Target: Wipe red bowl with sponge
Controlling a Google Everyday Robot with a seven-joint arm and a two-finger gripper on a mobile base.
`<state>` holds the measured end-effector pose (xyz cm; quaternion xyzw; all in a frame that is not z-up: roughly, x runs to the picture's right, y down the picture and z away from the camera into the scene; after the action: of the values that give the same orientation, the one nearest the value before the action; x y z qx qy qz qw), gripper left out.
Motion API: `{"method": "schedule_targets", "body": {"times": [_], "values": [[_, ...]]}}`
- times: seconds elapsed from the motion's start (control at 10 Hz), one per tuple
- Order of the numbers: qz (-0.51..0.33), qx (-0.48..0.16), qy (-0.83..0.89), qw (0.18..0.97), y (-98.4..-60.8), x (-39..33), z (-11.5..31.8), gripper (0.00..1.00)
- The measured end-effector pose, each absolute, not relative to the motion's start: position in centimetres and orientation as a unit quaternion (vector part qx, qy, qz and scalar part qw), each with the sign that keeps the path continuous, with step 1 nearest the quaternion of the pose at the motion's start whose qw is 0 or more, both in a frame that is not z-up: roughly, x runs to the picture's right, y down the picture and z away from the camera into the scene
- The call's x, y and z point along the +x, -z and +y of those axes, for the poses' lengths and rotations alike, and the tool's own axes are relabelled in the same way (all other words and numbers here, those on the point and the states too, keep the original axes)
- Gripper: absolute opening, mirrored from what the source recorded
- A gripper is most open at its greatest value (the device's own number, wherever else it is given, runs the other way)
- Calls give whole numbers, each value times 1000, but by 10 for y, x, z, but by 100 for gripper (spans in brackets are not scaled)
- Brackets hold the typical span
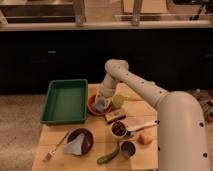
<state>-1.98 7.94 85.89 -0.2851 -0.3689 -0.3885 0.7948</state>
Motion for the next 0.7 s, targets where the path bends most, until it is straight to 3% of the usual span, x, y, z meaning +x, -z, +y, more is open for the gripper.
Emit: {"method": "schedule_targets", "body": {"times": [0.7], "values": [[-361, -276, 383, 804, -892, -17, 51, 0]]}}
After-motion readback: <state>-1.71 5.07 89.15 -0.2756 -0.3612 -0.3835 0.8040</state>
